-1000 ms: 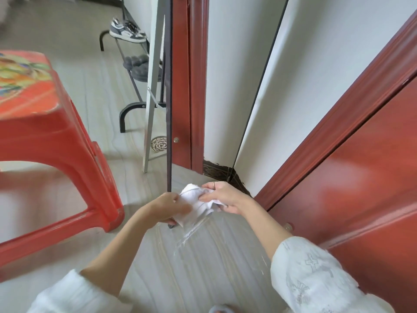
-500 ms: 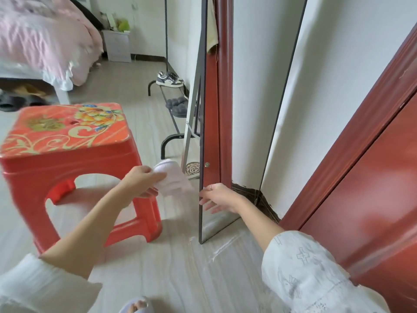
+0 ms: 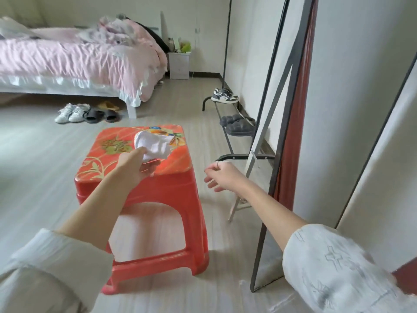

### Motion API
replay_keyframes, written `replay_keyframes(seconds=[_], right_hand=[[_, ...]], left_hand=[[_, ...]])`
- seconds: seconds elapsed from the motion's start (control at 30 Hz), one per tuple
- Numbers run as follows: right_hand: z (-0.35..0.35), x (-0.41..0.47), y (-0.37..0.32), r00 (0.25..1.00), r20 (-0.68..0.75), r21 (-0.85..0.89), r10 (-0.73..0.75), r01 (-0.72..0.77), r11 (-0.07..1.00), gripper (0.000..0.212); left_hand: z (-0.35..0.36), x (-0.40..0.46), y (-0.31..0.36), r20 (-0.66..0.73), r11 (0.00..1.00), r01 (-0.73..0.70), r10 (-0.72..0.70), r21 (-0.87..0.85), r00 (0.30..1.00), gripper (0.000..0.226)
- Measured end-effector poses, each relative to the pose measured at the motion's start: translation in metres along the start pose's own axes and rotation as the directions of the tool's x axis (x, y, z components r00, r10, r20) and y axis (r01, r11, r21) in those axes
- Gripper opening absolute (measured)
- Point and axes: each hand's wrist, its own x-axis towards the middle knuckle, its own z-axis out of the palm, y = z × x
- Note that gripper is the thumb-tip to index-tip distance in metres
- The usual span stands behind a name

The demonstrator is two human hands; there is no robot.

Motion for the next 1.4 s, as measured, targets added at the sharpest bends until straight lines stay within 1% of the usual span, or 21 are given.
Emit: replay_keyframes(seconds=[0.13, 0.2, 0.3, 0.33, 0.4, 0.47, 0.53, 0.57, 0.7, 0.77, 0.83, 0.93, 1.0, 1.03, 1.07, 1.1, 1.17, 1.2, 1.27, 1.33, 1.4], right_hand=[[0.003, 0.052, 0.010, 1.000, -0.005, 0.021, 0.026, -0.025, 0.999, 0.014], [0.004, 0.059, 0.018, 0.997, 0.032, 0.028, 0.076, -0.077, 0.997, 0.015], [-0.005, 0.047, 0.016, 0.979, 0.120, 0.021, 0.165, -0.169, 0.985, 0.014], [-0.013, 0.040, 0.008, 0.970, 0.148, 0.015, 0.193, -0.197, 0.980, 0.013], [-0.036, 0.025, -0.018, 0.959, 0.161, 0.019, 0.234, -0.240, 0.971, 0.013], [-0.060, 0.010, -0.049, 0.950, 0.170, 0.027, 0.264, -0.272, 0.962, 0.018], [-0.088, -0.004, -0.085, 0.939, 0.174, 0.022, 0.295, -0.303, 0.953, 0.023], [-0.101, -0.010, -0.102, 0.936, 0.172, 0.022, 0.308, -0.316, 0.949, 0.023], [-0.164, -0.042, -0.190, 0.919, 0.180, -0.020, 0.351, -0.353, 0.935, 0.024], [-0.193, -0.058, -0.236, 0.907, 0.218, -0.038, 0.361, -0.362, 0.932, 0.023], [-0.229, -0.074, -0.290, 0.915, 0.203, -0.046, 0.350, -0.348, 0.936, 0.024], [-0.279, -0.099, -0.365, 0.961, 0.059, -0.065, 0.270, -0.266, 0.962, 0.025], [-0.307, -0.111, -0.402, 0.974, -0.115, -0.089, 0.193, -0.204, 0.975, 0.026], [-0.323, -0.115, -0.423, 0.963, -0.231, -0.104, 0.138, -0.166, 0.981, 0.027], [-0.335, -0.120, -0.438, 0.933, -0.351, -0.120, 0.084, -0.134, 0.984, 0.028], [-0.349, -0.124, -0.457, 0.877, -0.479, -0.148, 0.018, -0.100, 0.984, 0.024], [-0.366, -0.130, -0.487, 0.731, -0.671, -0.221, -0.121, -0.042, 0.974, 0.015], [-0.374, -0.131, -0.502, 0.650, -0.734, -0.263, -0.197, -0.004, 0.965, 0.017], [-0.383, -0.129, -0.528, 0.531, -0.790, -0.341, -0.307, 0.035, 0.939, 0.037], [-0.388, -0.119, -0.548, 0.517, -0.783, -0.404, -0.345, 0.000, 0.915, 0.065], [-0.390, -0.104, -0.559, 0.555, -0.771, -0.417, -0.312, -0.071, 0.906, 0.089]], left_hand=[[0.007, 0.037, -0.002, -0.102, 0.995, 0.079, -0.073, 0.057, 0.992, 0.020], [0.008, 0.042, -0.001, -0.173, 0.978, 0.149, -0.123, 0.144, 0.977, 0.023], [0.008, 0.040, 0.008, -0.229, 0.929, 0.286, -0.232, 0.236, 0.945, 0.050], [0.012, 0.035, 0.018, -0.241, 0.908, 0.327, -0.267, 0.263, 0.933, 0.052], [0.028, 0.021, 0.051, -0.265, 0.865, 0.367, -0.286, 0.341, 0.921, 0.047], [0.049, 0.002, 0.088, -0.213, 0.840, 0.329, -0.260, 0.431, 0.942, 0.035], [0.071, -0.022, 0.128, -0.084, 0.807, 0.257, -0.251, 0.532, 0.964, 0.017], [0.081, -0.033, 0.146, -0.024, 0.798, 0.218, -0.247, 0.562, 0.969, 0.015], [0.115, -0.079, 0.232, 0.197, 0.777, 0.075, -0.249, 0.625, 0.948, 0.020], [0.129, -0.100, 0.274, 0.261, 0.769, 0.033, -0.256, 0.638, 0.931, 0.021], [0.145, -0.121, 0.328, 0.315, 0.767, -0.024, -0.235, 0.641, 0.920, 0.021], [0.166, -0.144, 0.402, 0.409, 0.759, -0.141, -0.177, 0.636, 0.895, 0.020], [0.178, -0.153, 0.439, 0.471, 0.748, -0.223, -0.134, 0.625, 0.872, 0.020], [0.185, -0.156, 0.462, 0.505, 0.742, -0.275, -0.098, 0.611, 0.857, 0.020], [0.190, -0.159, 0.477, 0.531, 0.738, -0.317, -0.066, 0.596, 0.845, 0.021], [0.196, -0.162, 0.495, 0.555, 0.734, -0.359, -0.030, 0.577, 0.832, 0.021], [0.203, -0.168, 0.516, 0.582, 0.721, -0.416, 0.022, 0.554, 0.813, 0.023], [0.206, -0.170, 0.526, 0.588, 0.711, -0.451, 0.066, 0.539, 0.806, 0.024], [0.207, -0.174, 0.539, 0.575, 0.692, -0.521, 0.185, 0.500, 0.797, 0.025], [0.205, -0.177, 0.549, 0.549, 0.679, -0.566, 0.278, 0.468, 0.788, 0.026], [0.202, -0.178, 0.558, 0.540, 0.672, -0.593, 0.328, 0.443, 0.775, 0.025]])
